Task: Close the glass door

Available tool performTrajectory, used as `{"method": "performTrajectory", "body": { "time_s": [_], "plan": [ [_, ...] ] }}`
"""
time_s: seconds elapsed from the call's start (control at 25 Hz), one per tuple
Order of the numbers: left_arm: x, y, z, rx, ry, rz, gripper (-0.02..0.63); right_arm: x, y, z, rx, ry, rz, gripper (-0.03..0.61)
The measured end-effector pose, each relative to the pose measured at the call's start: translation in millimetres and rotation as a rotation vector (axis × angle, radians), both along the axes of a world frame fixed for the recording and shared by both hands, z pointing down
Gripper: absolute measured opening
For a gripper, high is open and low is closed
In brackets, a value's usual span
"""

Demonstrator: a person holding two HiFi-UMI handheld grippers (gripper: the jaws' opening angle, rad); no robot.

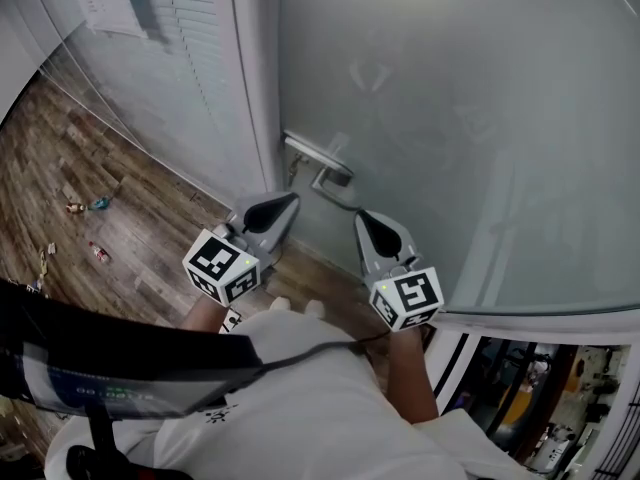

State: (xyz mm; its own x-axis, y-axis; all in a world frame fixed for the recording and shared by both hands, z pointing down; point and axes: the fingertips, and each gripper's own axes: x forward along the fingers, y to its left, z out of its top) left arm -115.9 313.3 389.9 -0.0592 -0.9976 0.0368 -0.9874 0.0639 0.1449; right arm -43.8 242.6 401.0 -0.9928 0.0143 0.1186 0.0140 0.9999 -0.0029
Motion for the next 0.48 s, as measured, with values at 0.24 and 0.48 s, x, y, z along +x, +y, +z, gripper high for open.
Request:
{"method": "performTrajectory", "body": {
  "time_s": [0.24,0.48],
  "plan": [
    [-6,-3,2,0.001,0.007,-0.001,0.005,-6,-5,-1,0.014,0.001,0.007,0.008],
    [-13,-5,12,-0.004,0.010,0.003,0.005,-14,-7,10,0.030,0.022,0.004,0.008]
  ]
}}
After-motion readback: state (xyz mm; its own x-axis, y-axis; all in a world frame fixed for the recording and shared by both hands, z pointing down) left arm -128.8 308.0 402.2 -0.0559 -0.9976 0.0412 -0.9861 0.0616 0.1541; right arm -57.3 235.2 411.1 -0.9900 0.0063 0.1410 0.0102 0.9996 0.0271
